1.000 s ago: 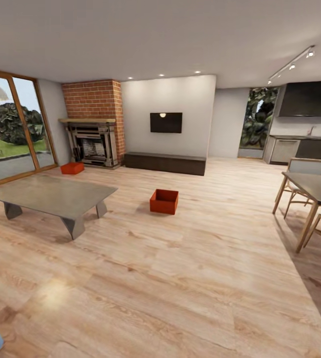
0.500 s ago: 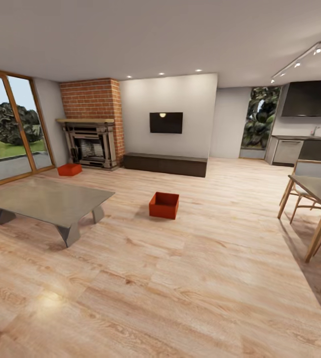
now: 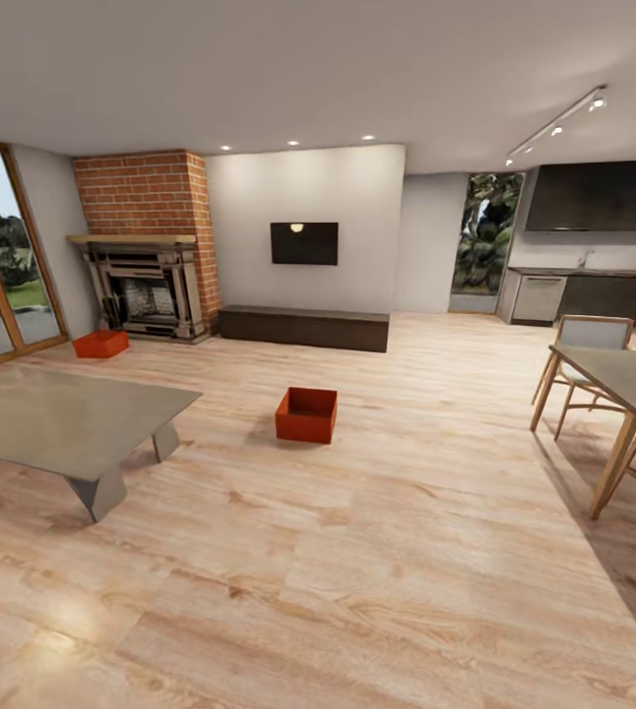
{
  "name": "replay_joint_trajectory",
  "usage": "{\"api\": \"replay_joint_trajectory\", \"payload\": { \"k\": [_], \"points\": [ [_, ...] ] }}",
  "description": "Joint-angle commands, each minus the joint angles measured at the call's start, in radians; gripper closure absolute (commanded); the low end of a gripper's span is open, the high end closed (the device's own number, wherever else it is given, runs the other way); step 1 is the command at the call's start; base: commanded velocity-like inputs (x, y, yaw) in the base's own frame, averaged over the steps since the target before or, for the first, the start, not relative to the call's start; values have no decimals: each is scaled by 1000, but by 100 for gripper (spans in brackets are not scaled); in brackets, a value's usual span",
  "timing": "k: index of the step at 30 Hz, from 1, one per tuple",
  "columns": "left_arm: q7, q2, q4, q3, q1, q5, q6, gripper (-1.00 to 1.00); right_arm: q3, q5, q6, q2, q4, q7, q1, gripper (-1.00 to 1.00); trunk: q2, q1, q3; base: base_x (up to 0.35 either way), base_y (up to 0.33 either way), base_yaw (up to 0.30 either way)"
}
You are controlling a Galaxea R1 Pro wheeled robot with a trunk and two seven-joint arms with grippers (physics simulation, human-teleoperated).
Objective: Move the two storage containers from the living room to the garage. In the garage, place one container on the floor and stack the other container on top of it (either order is fine).
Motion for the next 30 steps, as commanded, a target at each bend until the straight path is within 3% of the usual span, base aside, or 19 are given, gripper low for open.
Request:
{"api": "replay_joint_trajectory", "payload": {
  "k": [1, 23, 30],
  "points": [
    [3, 0, -2, 0, 0, 5, 6, -100, 9, -10, -6, 0, 3, 0, -1, -100, 0, 1, -1, 321, 180, -51],
    [3, 0, 5, 0, 0, 5, 6, -100, 9, -9, -9, -2, 3, 5, -1, -100, 0, 1, -1, 319, 162, -2],
    [3, 1, 5, 0, 0, 5, 6, -100, 9, -9, -8, 0, 3, 0, -1, -100, 0, 1, -1, 324, 9, -182]
  ]
}}
